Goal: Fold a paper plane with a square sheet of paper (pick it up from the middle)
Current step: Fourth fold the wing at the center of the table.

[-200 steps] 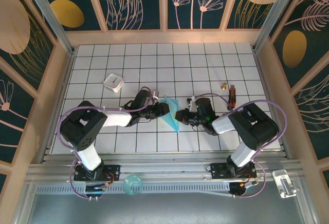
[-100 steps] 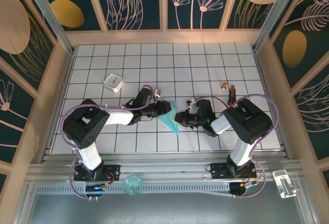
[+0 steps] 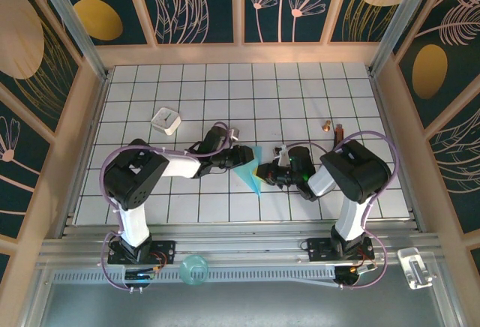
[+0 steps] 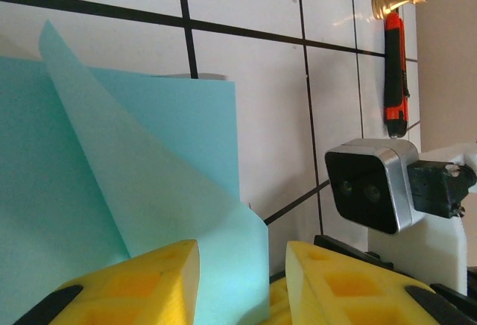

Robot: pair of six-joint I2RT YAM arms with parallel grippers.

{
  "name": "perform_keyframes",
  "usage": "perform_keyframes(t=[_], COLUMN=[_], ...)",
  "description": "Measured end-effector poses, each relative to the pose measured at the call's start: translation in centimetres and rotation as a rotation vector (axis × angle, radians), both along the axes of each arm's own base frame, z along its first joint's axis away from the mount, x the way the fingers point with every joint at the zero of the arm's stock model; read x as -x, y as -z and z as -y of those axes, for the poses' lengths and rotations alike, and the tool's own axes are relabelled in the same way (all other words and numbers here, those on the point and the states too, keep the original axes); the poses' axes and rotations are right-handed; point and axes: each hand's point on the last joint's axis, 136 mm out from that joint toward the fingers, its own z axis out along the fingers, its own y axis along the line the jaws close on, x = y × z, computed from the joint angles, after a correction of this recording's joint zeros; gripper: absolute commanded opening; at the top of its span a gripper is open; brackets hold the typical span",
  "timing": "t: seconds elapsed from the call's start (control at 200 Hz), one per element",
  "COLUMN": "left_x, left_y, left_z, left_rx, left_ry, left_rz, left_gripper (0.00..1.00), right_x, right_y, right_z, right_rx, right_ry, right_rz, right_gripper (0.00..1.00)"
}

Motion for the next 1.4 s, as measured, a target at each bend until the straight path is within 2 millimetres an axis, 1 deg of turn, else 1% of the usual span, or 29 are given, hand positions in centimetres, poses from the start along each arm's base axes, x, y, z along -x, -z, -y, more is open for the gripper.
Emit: perform_keyframes(t=[0.26,0.435,0.641,0.881,1.401], left_x=[-0.2,-0.3,-0.4,-0.4,-0.4], left_y=[1.1,1.4,1.7,1.8,1.9], left_z=[0.3,0.3,0.2,0.1,0.1], left_rx=[-0.015,-0.027,-0.043,-0.052,-0.055], left_ry=[0.013,0.017,0.019,0.019,0.021], left_rz=[-0.009,-0.012,-0.010,-0.005,0.003], left_gripper=[0.36,0.36,0.34,0.33,0.32], right_x=[0.1,0.1,0.1,0.1,0.2], right_y=[0.0,0.0,0.0,-0.3,-0.6], right_z=[-0.1,-0.1,-0.1,0.0,0.8], right_rx=[-0.007,-0.007,-0.007,-0.010,0.038], right_ry=[-0.007,-0.008,-0.007,-0.008,-0.009], right_rz=[-0.003,-0.004,-0.004,-0.001,0.005], right_gripper=[0.01,0.02,0.07,0.15,0.21])
